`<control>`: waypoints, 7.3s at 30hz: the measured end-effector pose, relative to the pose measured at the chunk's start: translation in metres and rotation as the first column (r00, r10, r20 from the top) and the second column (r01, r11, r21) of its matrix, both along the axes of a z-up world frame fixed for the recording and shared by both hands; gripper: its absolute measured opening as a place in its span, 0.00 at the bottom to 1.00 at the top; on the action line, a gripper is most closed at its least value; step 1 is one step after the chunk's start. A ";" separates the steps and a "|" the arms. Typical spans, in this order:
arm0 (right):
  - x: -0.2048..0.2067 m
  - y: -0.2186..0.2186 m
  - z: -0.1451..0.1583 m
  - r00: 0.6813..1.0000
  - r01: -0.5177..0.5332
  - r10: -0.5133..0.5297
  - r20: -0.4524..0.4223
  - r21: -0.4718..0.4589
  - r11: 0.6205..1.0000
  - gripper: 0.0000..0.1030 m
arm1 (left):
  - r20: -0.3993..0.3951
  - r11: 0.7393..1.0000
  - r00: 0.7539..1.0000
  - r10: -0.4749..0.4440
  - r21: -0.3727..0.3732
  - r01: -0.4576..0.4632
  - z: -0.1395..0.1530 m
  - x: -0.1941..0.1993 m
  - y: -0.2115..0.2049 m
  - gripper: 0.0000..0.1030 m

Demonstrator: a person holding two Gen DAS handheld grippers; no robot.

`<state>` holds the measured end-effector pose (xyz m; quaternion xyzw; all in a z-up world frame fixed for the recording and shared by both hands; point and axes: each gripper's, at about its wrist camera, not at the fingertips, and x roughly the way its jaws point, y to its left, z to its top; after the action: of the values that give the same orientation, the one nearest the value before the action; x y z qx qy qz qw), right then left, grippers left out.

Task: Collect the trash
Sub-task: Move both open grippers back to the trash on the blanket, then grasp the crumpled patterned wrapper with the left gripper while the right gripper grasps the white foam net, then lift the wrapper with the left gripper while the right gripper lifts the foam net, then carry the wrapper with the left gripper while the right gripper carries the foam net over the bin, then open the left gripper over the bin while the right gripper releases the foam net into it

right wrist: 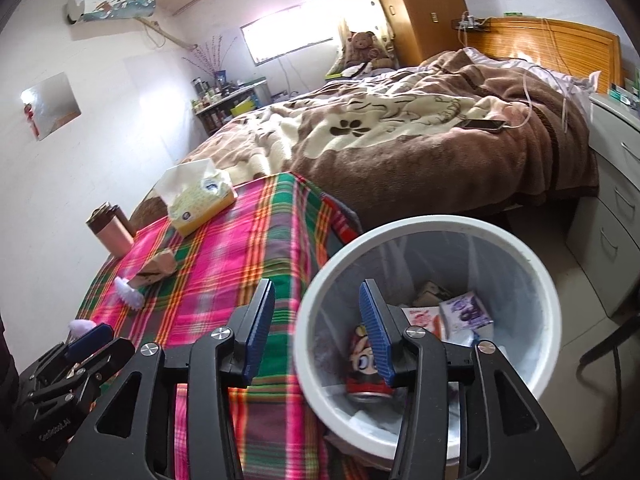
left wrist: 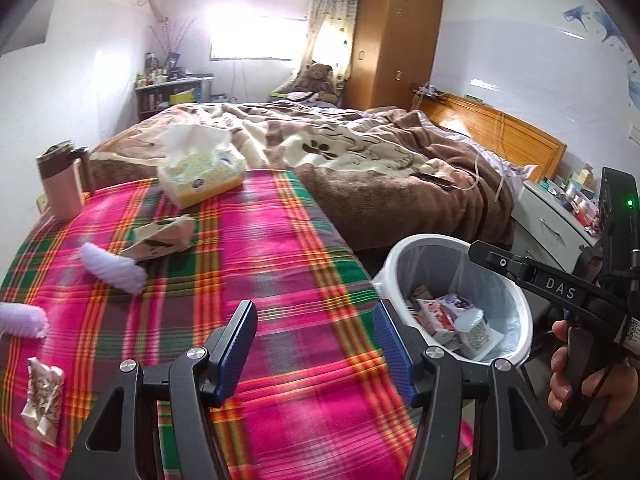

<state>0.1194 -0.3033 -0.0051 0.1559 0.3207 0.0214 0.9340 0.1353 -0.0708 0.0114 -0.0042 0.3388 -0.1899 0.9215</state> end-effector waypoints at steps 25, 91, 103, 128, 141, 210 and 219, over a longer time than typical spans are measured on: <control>0.045 0.151 -0.002 0.950 -0.308 0.311 0.015 -0.098 0.946 0.53 | -0.017 0.952 0.952 0.305 0.022 -0.305 -0.019 -0.013 0.169 0.63; 0.116 0.297 -0.044 0.776 -0.630 0.605 -0.179 -0.241 0.738 0.25 | -0.144 0.914 0.902 0.406 0.068 -0.400 -0.066 0.004 0.236 0.49; 0.080 0.264 -0.028 0.795 -0.606 0.594 -0.122 -0.167 0.777 0.25 | -0.095 0.917 0.912 0.398 0.054 -0.394 -0.045 -0.011 0.223 0.49; 0.012 0.140 0.008 0.924 -0.377 0.382 0.018 -0.129 0.917 0.25 | 0.013 0.974 0.975 0.223 0.025 -0.224 -0.002 -0.025 0.129 0.49; -0.010 0.078 0.016 0.970 -0.222 0.234 0.065 -0.153 0.963 0.25 | 0.056 0.995 0.994 0.098 0.023 -0.099 0.015 -0.023 0.060 0.49; -0.001 -0.063 -0.020 0.980 0.141 -0.162 -0.115 -0.166 0.976 0.49 | -0.028 0.960 0.961 -0.275 0.048 0.277 -0.011 0.044 -0.164 0.62; -0.003 -0.062 -0.018 0.979 0.149 -0.168 -0.113 -0.161 0.976 0.51 | -0.022 0.966 0.966 -0.256 0.040 0.257 -0.008 0.043 -0.156 0.64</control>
<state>0.1165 -0.3655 -0.0234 0.1106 0.3660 -0.0877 0.9198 0.1779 -0.2268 0.0030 0.0579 0.3482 -0.3002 0.8862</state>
